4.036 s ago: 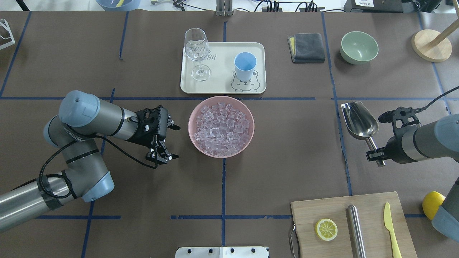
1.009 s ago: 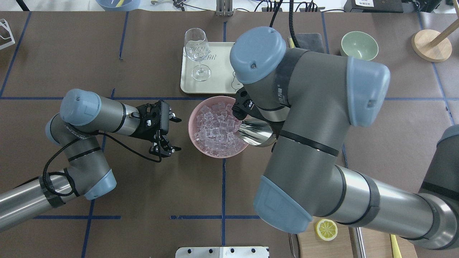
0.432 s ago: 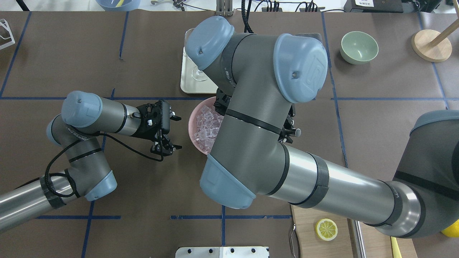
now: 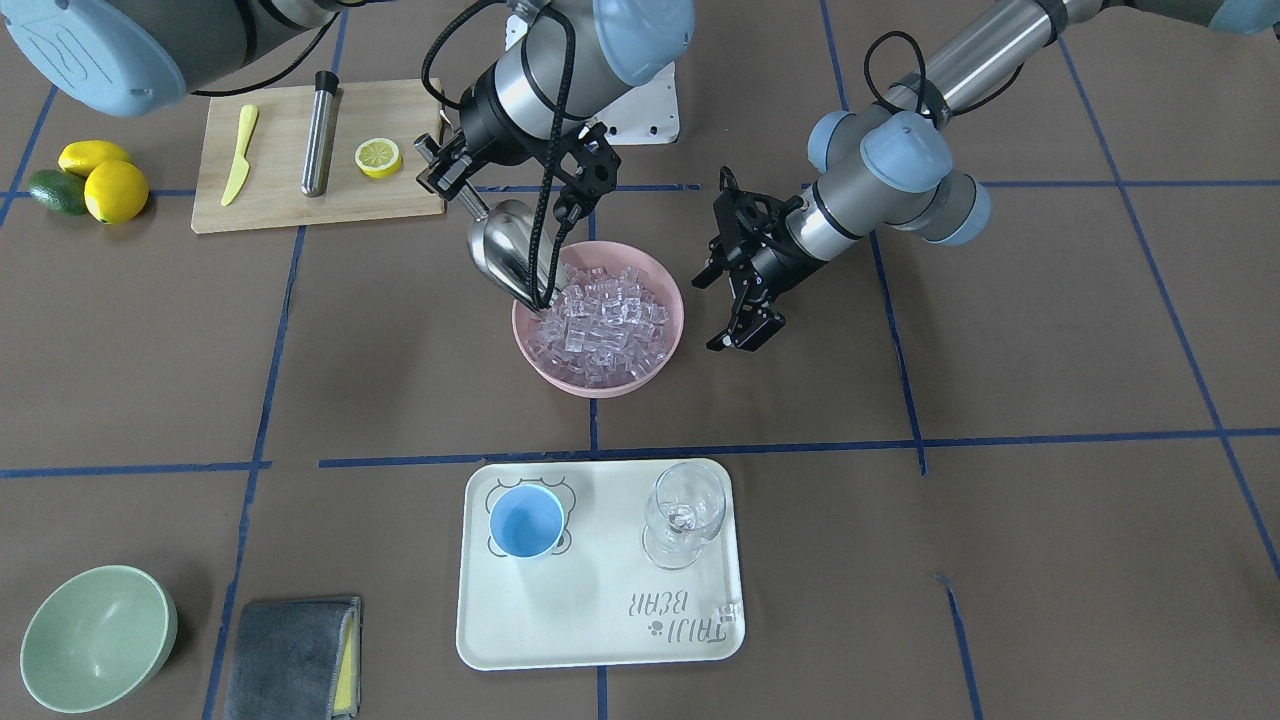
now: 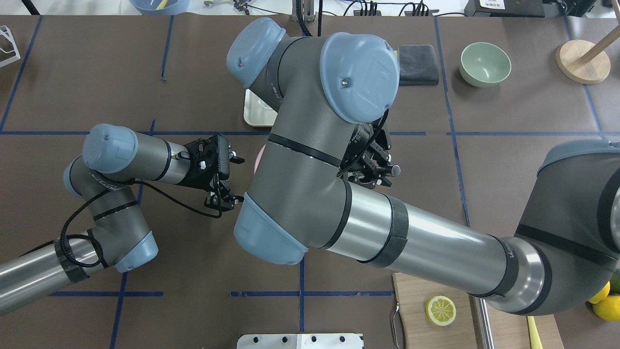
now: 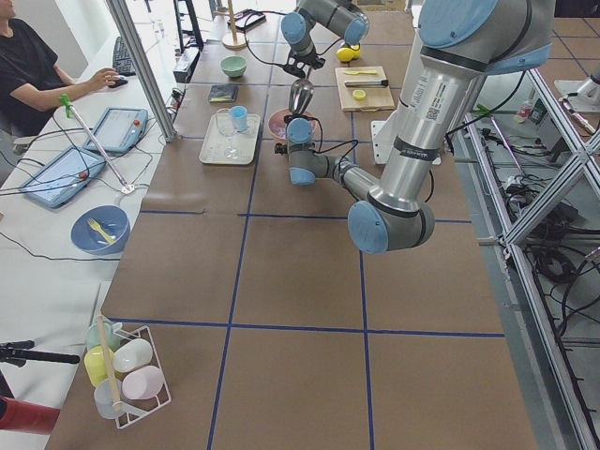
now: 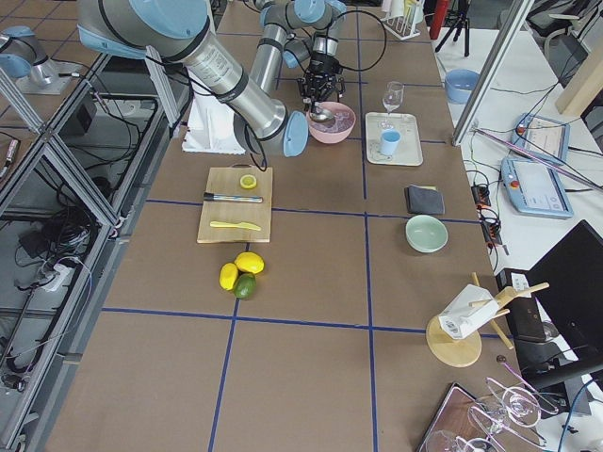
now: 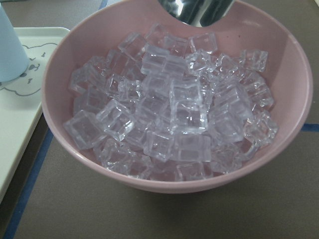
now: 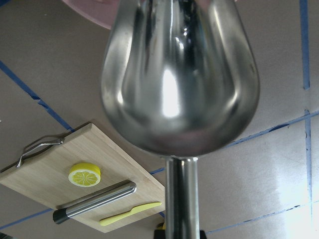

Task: Put ice in cup with scoop
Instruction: 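Dip the scoop into the ice cubes with the right gripper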

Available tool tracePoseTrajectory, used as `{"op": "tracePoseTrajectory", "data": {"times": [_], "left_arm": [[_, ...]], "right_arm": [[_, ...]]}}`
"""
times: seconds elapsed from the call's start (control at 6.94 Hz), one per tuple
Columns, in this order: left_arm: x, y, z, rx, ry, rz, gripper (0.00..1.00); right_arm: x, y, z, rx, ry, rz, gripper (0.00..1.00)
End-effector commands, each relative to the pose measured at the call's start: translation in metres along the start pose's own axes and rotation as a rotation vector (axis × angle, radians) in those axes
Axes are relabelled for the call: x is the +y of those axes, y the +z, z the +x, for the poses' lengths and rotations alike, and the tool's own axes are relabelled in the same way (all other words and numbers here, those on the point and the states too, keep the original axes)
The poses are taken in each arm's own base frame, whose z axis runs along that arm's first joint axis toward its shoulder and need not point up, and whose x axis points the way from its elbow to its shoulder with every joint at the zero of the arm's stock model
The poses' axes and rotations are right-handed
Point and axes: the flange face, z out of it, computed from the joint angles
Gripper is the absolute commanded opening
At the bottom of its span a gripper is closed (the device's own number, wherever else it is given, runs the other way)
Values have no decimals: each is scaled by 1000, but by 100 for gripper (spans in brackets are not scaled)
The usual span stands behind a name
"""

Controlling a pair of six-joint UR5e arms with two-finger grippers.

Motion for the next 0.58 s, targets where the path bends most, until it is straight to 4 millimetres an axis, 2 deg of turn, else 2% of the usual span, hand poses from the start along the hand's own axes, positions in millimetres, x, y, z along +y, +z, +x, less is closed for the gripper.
{"op": "tracePoseTrajectory", "data": {"times": [0.0,0.43], "left_arm": [[-1,1,1,0,0,3,100],[1,1,1,0,-1,0,100]], "right_arm": [[-21,-14,0,-3,2,-51,0],[-38,-7,4,-1,13,-112,0]]}}
